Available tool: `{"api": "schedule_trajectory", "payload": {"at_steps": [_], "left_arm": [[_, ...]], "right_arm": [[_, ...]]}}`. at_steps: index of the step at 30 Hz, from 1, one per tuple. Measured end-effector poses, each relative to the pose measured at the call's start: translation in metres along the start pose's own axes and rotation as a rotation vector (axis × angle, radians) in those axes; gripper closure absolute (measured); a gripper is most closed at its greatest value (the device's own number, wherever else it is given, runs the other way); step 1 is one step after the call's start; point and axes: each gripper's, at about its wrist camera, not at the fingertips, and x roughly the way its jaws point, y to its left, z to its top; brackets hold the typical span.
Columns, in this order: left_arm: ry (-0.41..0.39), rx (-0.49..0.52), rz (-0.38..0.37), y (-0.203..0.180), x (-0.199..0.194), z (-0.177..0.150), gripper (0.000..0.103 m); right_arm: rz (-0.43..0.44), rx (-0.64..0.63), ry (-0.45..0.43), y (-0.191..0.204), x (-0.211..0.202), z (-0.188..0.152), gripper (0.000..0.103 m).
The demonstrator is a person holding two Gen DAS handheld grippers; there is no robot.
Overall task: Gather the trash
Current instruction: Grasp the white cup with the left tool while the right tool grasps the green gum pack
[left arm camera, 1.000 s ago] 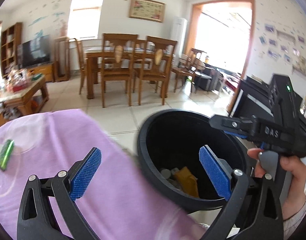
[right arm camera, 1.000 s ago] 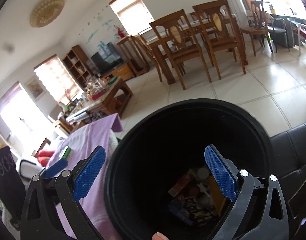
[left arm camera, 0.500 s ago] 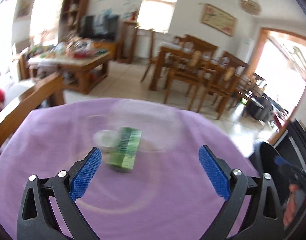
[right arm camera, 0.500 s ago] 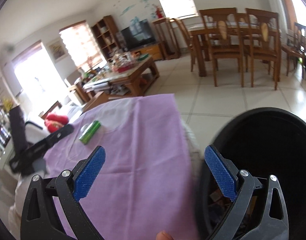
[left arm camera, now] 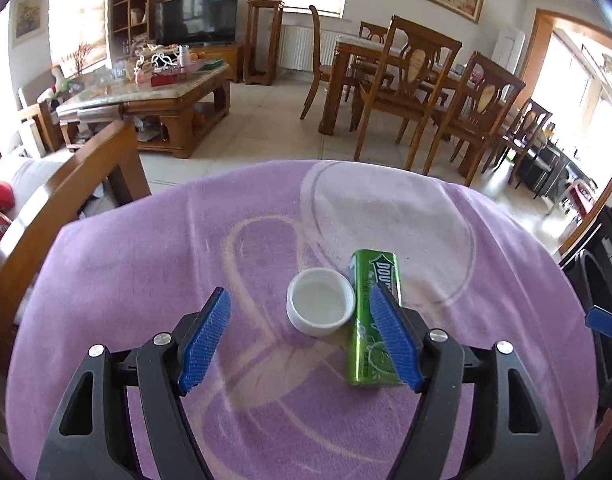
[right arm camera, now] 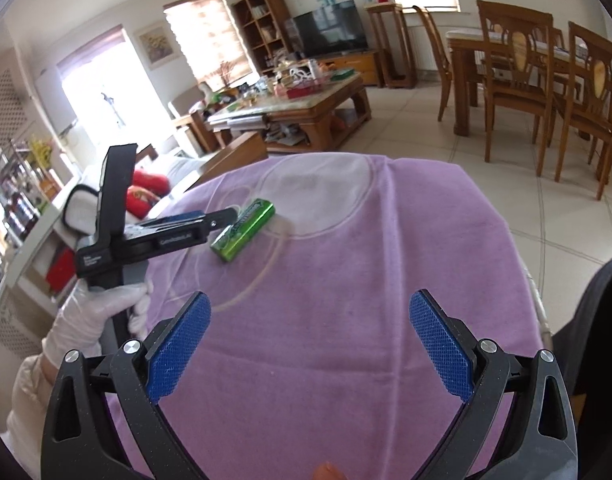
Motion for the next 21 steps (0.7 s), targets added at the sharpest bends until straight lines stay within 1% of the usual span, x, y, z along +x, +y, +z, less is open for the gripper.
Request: {"api": "schedule_trajectory", "payload": {"at_steps": [2,3,4,9,11,14,16,19,21], "left_arm": [[0.007,0.019,0.056,0.004,0.005,0.003,0.033],[0.028,0.019,0.065,0.007,0.011,0.001,0.035],[0.042,-0.002,0.048,0.011,0.012,0.000,0.037],[0.047,0.016,0.070,0.014,0.011,-0.005,0.039],[0.044,0.022,0.078,0.015,0.010,-0.006,0.048],[0.038,0.003,0.072,0.024,0.008,-0.005,0.060],[0.037,-0.007,0.069,0.029,0.006,-0.005,0.061],[0.042,0.007,0.080,0.032,0.004,-0.006,0.061],[0.051,0.007,0.091,0.037,0.002,-0.005,0.061]], "right_arm": [[0.003,-0.014,0.014,0.008,0.011,0.003,0.005],[0.006,-0.020,0.024,0.011,0.016,0.005,0.005],[0.007,-0.029,0.033,0.015,0.022,0.008,0.005],[0.008,-0.079,0.080,0.043,0.055,0.023,0.005],[-0.001,-0.098,0.100,0.056,0.071,0.031,0.005],[-0.014,-0.123,0.141,0.073,0.096,0.041,0.005],[-0.031,-0.123,0.161,0.080,0.112,0.046,0.005],[-0.040,-0.123,0.156,0.086,0.125,0.051,0.005],[-0.058,-0.145,0.155,0.092,0.134,0.054,0.005]]}}
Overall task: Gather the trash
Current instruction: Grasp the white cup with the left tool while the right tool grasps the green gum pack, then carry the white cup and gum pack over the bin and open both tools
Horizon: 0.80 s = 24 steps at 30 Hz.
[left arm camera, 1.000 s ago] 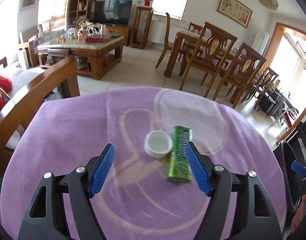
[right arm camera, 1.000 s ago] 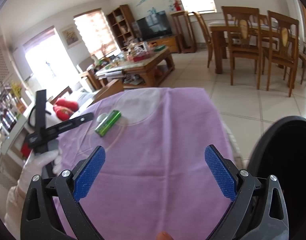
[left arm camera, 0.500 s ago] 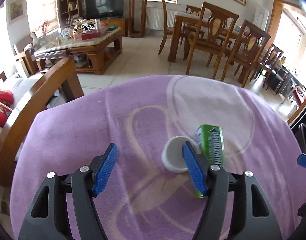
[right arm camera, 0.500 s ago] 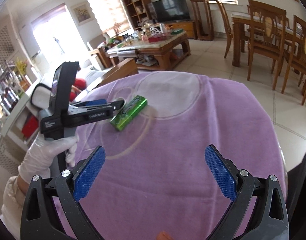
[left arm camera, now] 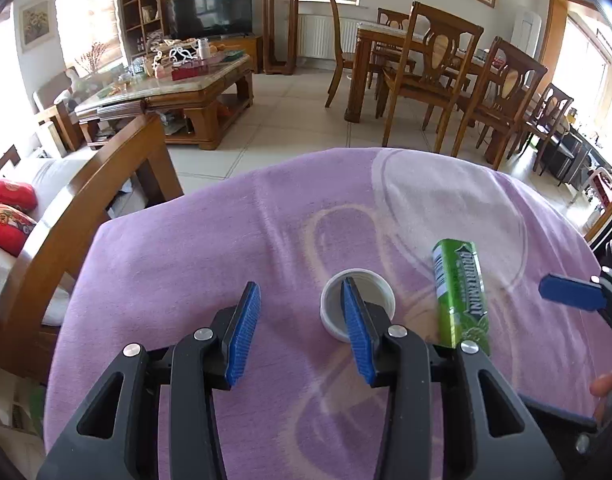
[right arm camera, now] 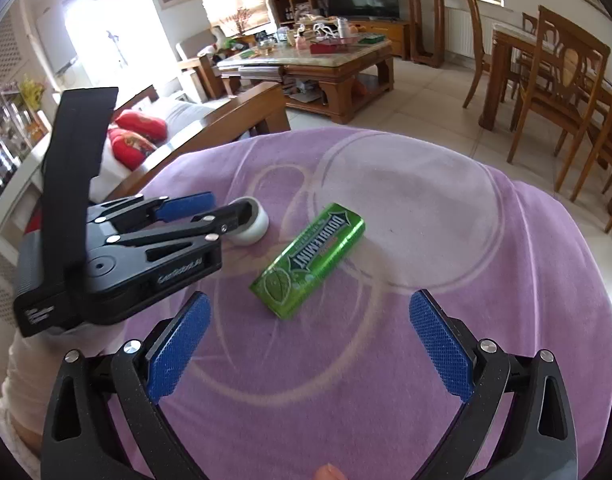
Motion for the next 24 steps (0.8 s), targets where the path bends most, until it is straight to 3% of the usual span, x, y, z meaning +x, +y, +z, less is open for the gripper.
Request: {"api": "schedule_trajectory", "payload": {"at_steps": [6,9,11,13,15,20,24], "left_arm": [[0.005,0.004,-0.020,0.013,-0.007,-0.005,0.071],[-0.004,0.010,-0.021,0.013,-0.008,-0.006,0.071],[-0.008,0.010,-0.047,0.013,-0.008,-0.005,0.083],[-0.014,0.021,-0.065,0.010,-0.009,-0.005,0.093],[-0.024,0.046,-0.045,0.005,-0.010,-0.005,0.093],[-0.043,0.030,-0.064,0.010,-0.014,-0.005,0.095],[-0.109,0.033,-0.057,0.010,-0.024,-0.004,0.095]], "right_arm": [[-0.074,-0.041,0.045,0.009,0.033,0.013,0.010],[-0.106,-0.034,0.079,0.006,0.052,0.017,0.025],[-0.134,-0.078,0.050,0.010,0.054,0.018,0.035],[-0.128,-0.090,0.047,0.010,0.054,0.018,0.053],[-0.153,-0.085,0.044,0.007,0.052,0.019,0.072],[-0.093,-0.045,0.029,-0.007,0.040,0.009,0.072],[-0.026,-0.017,-0.029,-0.016,0.010,-0.001,0.072]]}}
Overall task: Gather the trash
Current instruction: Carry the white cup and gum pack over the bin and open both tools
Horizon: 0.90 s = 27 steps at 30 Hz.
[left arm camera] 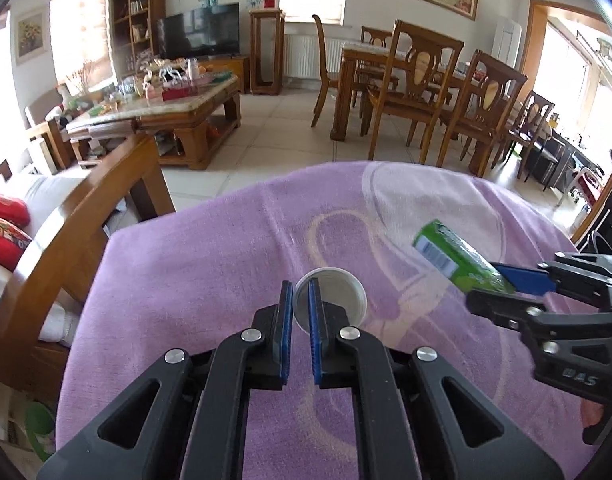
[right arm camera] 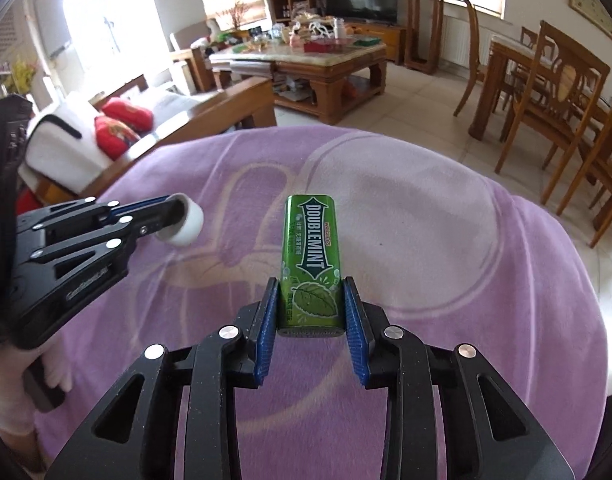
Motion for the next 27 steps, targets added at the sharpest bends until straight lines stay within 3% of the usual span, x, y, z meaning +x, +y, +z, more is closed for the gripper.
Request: {"api": "schedule_trajectory", "payload": {"at_steps": [5,12,21,27], "left_arm": [[-0.086,0.003,-0.032,-0.006,-0.015,0.004,0.095],[-0.191,-0.013,-0.124,-0.031,-0.040,0.005,0.095],[-0.263,0.062,-0.361,-0.135,-0.087,0.001,0.095],[-0.276,0.169,-0.484,-0.230,-0.101,-0.003,0.095]], "right_arm": [[0.092,0.046,-0.072,-0.013,-0.054,-0.020,0.072],[0.140,0.095,-0.184,-0.044,-0.136,-0.054,0.072],[0.075,0.208,-0.313,-0.133,-0.238,-0.114,0.072],[0.006,0.318,-0.377,-0.208,-0.287,-0.162,0.072]]}}
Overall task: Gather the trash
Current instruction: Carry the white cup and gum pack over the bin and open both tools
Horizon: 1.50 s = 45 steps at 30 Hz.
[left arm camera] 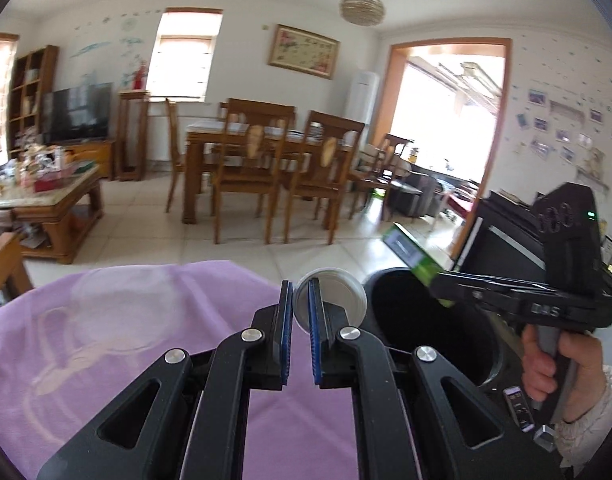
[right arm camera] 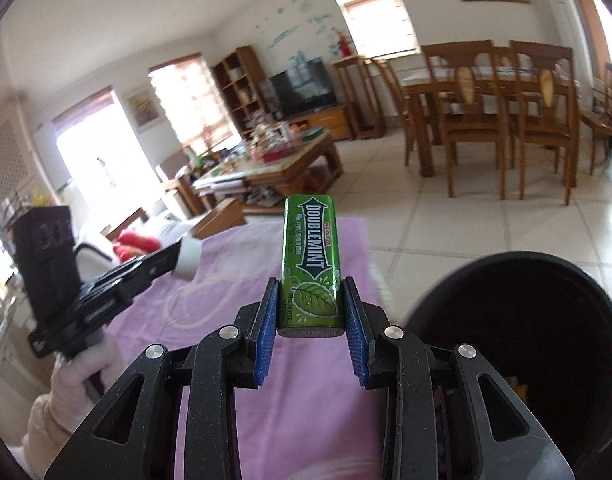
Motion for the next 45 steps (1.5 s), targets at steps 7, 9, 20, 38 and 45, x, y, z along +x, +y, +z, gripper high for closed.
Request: {"api": "schedule_trajectory", "payload": {"at_steps": [7,9,20,38,45], "left_arm": [[0.073,0.078,-0.127,-0.095,0.066,-0.016,0.095],[0.104,0.092,-0.152,-0.115,0.079,-0.025,0.095],[0.211,0.150,-0.192,-0.162,0.126,-0.051,0.095],[0.251,0.187,-0.163,-0.188,0.136,-0.059,0.095],[0.255,0.196,-0.156,-0.189,0.138,-0.059,0.092]], "right_arm": [[-0.040,0.153,-0.057,-0.099,-0.047,-0.013,0.072],[-0.047,0.188,-0.065,-0.122,-0.053,-0.018,0.072],[-0.034,0.292,-0.072,-0.180,-0.063,-0.038,0.072],[-0.020,0.326,-0.019,-0.177,-0.042,-0.040,0.070],[-0.022,0.315,-0.019,-0.171,-0.041,-0.039,0.055]]}}
